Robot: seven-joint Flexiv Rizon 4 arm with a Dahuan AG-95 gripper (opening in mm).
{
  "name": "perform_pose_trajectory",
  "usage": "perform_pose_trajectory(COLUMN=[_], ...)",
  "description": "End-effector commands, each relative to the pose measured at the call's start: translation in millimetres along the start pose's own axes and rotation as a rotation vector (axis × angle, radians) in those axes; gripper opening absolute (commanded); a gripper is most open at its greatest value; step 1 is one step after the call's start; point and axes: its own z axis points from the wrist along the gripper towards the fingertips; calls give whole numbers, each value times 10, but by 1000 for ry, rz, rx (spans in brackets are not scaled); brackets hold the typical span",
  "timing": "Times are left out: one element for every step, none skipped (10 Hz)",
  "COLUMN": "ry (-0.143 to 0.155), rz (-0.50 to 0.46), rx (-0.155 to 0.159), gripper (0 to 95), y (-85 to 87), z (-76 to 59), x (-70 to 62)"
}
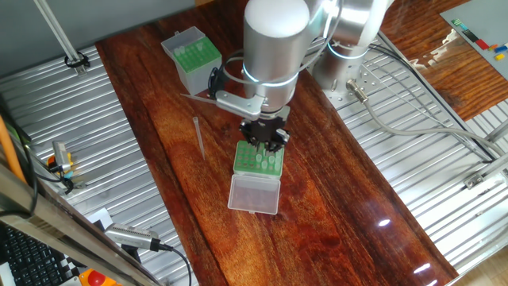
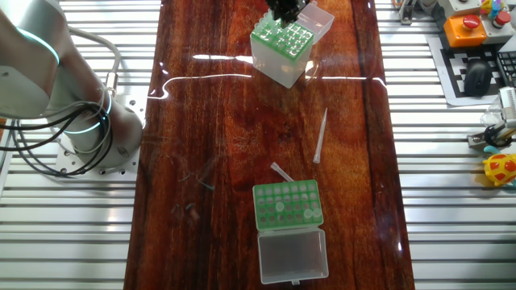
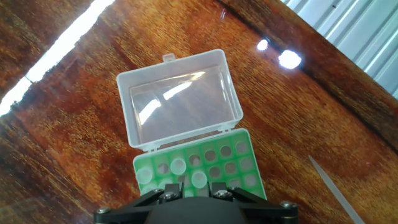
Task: Transfer all large pipette tips from one holder to another
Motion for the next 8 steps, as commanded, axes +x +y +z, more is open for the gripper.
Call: perform_pose_trajectory(ry=[2, 11, 27, 34, 35, 37, 41, 45], rz=[-2, -1, 0, 2, 5, 5, 3, -1], rx=[6, 6, 3, 0, -3, -5, -9, -12], gripper=[190, 190, 190, 190, 190, 190, 190, 190], y=[-11, -26, -36, -50, -63, -67, -72, -75], z=[10, 15, 19, 34, 55, 60, 76, 90], x=[-6, -25, -40, -56, -70, -75, -80, -80])
